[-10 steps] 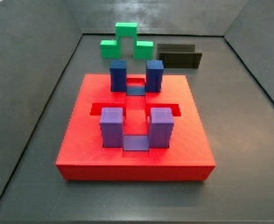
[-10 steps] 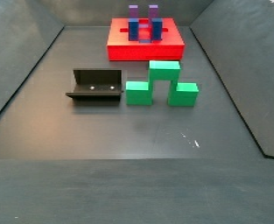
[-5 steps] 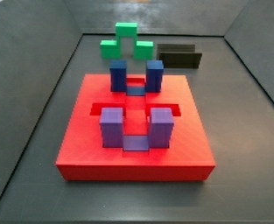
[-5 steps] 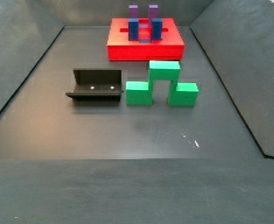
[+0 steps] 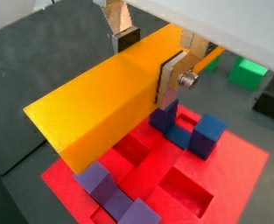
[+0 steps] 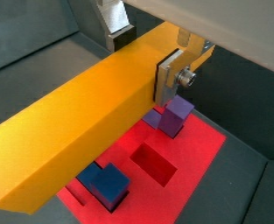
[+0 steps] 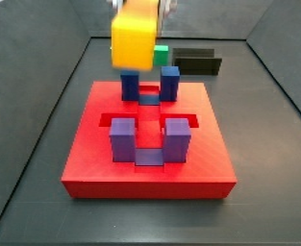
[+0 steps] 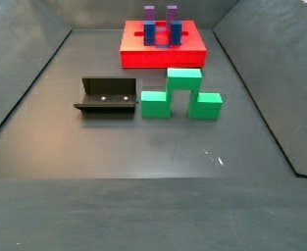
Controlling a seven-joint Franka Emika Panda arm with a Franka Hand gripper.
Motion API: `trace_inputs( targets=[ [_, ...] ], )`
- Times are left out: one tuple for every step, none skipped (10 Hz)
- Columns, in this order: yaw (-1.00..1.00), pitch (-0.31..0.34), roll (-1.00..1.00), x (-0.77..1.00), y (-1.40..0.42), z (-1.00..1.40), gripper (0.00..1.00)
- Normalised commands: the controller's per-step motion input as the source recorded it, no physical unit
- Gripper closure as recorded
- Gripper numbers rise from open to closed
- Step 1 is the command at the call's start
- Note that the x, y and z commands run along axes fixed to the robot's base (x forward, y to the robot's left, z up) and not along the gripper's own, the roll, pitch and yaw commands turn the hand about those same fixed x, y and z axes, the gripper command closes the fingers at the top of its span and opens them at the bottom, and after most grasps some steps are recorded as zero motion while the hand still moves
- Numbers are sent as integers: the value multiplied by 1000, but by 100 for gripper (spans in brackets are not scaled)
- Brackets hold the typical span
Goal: Pick up the yellow object. Move up. Move to above the board. Insert the yellow object.
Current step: Insert the yellow object.
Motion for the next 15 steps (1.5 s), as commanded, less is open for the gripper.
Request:
trace_inputs(
  targets=[
    [0,0,110,0,-97,-386,100],
    [0,0,97,89,-249,-414,100],
    [0,0,187,177,-391,-506,100],
    [0,0,304,303,-451,-514,100],
    [0,0,313,397,-297,-489,100],
    [14,0,320,411,-146,-429,100],
    [57,0,299,323,0,-326,100],
    [66,0,276,386,0,-274,100],
    [57,0,256,306,0,-246,100],
    [0,20,34,-20,106,-140,100],
    [111,0,-86,-26,206,-80,100],
    [503,0,-174,-20,60,0,100],
    [634,0,-90,0,0,163,100],
    [600,0,-51,0,-40,231,100],
    [537,-16,0,-117,-140,129,100]
  ],
)
